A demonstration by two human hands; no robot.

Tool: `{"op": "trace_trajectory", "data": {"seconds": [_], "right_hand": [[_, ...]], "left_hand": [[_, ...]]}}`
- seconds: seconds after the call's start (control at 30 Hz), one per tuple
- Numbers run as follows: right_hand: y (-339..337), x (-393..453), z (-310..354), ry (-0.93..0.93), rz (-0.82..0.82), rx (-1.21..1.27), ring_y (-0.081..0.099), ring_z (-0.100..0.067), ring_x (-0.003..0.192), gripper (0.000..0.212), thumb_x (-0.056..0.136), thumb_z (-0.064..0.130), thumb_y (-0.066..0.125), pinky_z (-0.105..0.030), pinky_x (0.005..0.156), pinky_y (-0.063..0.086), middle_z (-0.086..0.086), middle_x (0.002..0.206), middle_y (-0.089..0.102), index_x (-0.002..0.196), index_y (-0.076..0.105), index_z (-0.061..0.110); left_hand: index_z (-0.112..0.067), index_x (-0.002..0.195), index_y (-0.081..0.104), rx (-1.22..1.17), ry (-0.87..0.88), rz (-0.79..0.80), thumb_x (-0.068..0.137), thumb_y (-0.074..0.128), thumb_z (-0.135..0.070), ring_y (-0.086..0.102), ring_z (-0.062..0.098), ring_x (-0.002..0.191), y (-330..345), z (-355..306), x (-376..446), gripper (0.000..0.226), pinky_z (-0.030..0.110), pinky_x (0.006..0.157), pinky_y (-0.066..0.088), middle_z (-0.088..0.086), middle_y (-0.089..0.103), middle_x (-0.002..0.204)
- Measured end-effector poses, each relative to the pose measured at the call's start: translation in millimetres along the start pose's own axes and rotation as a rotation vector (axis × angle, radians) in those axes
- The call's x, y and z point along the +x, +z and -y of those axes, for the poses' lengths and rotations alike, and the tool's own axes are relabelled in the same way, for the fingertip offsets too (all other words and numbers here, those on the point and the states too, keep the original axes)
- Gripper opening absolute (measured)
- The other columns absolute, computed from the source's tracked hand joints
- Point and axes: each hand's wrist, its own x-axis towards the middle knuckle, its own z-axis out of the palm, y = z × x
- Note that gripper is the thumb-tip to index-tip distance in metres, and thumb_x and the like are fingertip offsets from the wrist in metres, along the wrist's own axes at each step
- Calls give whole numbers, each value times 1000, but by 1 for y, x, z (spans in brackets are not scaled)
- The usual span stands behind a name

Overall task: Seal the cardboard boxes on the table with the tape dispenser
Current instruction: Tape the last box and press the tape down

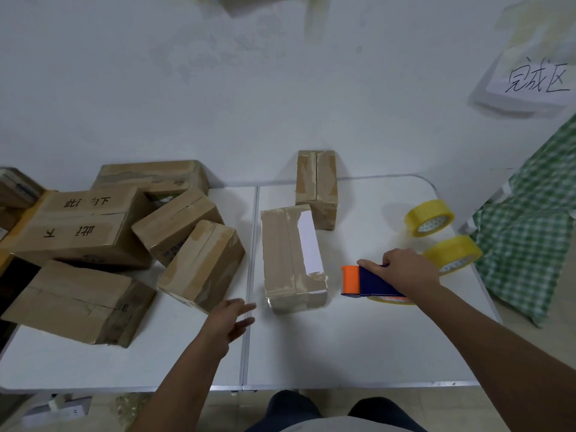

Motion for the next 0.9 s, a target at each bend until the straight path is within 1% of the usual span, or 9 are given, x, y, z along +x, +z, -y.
{"op": "trace_trajectory", "data": {"seconds": [0.1, 0.2, 0.33, 0.43, 0.53, 0.63, 0.73, 0.83, 0.9], "right_hand": [[0, 1, -2, 0, 9, -13, 58, -13, 60, 71, 78, 85, 33, -24, 51, 39, 2, 67, 59, 69, 61, 21], [0, 0, -5, -5, 10, -14, 57, -12, 60, 70, 79, 84, 33, -24, 50, 38, 2, 66, 58, 67, 60, 21], [-2, 0, -4, -12, 5, -24, 56, -11, 57, 71, 78, 85, 32, -23, 47, 33, 2, 64, 58, 65, 60, 21], [-3, -1, -5, -25, -5, -33, 55, -10, 55, 71, 78, 85, 31, -23, 46, 32, 4, 61, 57, 63, 58, 21], [0, -6, -6, -33, -25, -36, 55, -7, 53, 72, 78, 85, 29, -21, 46, 34, 5, 59, 57, 61, 58, 21], [4, -12, -3, -38, -12, 29, 56, -7, 54, 71, 78, 85, 30, -21, 49, 37, 6, 58, 58, 61, 59, 22], [10, -18, 3, -48, 13, 68, 56, -6, 54, 69, 79, 84, 30, -21, 51, 38, 6, 57, 57, 59, 56, 23], [13, -23, 2, -23, 24, 59, 57, -8, 56, 70, 79, 84, 32, -23, 55, 45, 6, 59, 58, 61, 58, 21], [12, -24, 0, -4, 33, 54, 58, -9, 58, 70, 78, 85, 34, -25, 57, 47, 5, 61, 58, 61, 58, 21]], "left_hand": [[-7, 126, 52, 172, 49, -103, 102, 51, -16, 69, 22, 86, -2, 4, -3, 26, 26, 66, 49, 14, 59, 124], [-14, 130, 55, 652, 676, -291, 103, 46, -16, 58, 16, 111, 8, 4, -11, 29, 26, 89, 44, 6, 53, 138], [-28, 155, 27, 1243, 1288, 185, 108, 26, -33, 12, 5, 150, 42, -4, -12, 47, 28, 123, 7, -11, 19, 162], [-28, 158, -4, 1568, 1292, 348, 107, 18, -49, -20, 2, 147, 51, 2, 1, 59, 33, 121, -14, -14, -15, 162], [-31, 157, -7, 1588, 1280, 420, 104, 16, -57, -20, 0, 147, 42, -1, 11, 64, 34, 120, -16, -16, -15, 163], [-27, 154, 30, 1528, 1399, 371, 105, 22, -52, 16, 5, 149, 30, -18, 15, 56, 31, 123, 0, -12, 27, 160], [-22, 125, 66, 1415, 1520, 280, 106, 32, -42, 56, 14, 110, 42, -37, 11, 44, 27, 104, 35, -5, 67, 117], [-21, 132, 58, 1388, 1436, 298, 107, 31, -38, 48, 17, 124, 83, -41, 13, 40, 31, 108, 35, -3, 57, 133], [-27, 154, 28, 1485, 1315, 247, 108, 21, -42, 8, 16, 152, 102, -35, 20, 49, 36, 123, 5, -9, 16, 164]]}}
